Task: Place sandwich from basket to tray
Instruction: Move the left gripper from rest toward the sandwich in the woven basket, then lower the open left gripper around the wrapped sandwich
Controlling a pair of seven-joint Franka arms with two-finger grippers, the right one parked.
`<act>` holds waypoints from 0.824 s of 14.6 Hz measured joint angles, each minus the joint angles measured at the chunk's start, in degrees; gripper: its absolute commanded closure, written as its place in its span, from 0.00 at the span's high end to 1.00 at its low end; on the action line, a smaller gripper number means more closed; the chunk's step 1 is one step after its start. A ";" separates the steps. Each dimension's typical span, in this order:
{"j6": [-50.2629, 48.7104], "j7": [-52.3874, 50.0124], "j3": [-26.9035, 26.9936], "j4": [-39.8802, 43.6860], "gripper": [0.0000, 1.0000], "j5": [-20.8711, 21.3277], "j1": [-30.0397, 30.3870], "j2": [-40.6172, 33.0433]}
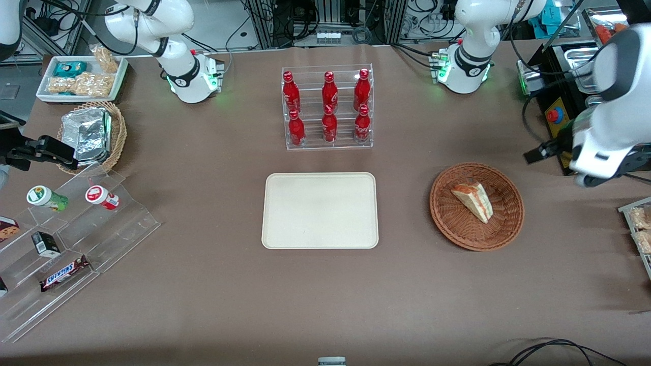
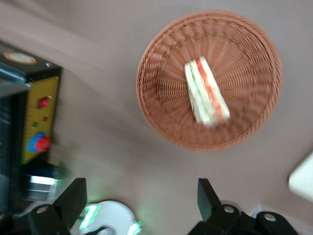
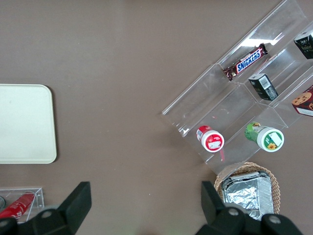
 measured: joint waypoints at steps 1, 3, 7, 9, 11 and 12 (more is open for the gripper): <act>3.68 -4.23 -0.02 -3.18 1.00 0.00 -0.36 0.06; 10.97 -11.62 -0.13 -9.15 1.00 0.00 -0.83 0.06; 23.88 -21.23 -0.12 -18.02 1.00 0.00 -1.65 0.23; 25.91 -23.93 -0.15 -19.50 1.00 0.00 -2.42 1.05; 27.36 -25.81 -0.17 -19.65 1.00 -0.03 -3.39 2.35; 28.76 -27.33 -0.18 -19.67 1.00 -0.03 -3.79 3.15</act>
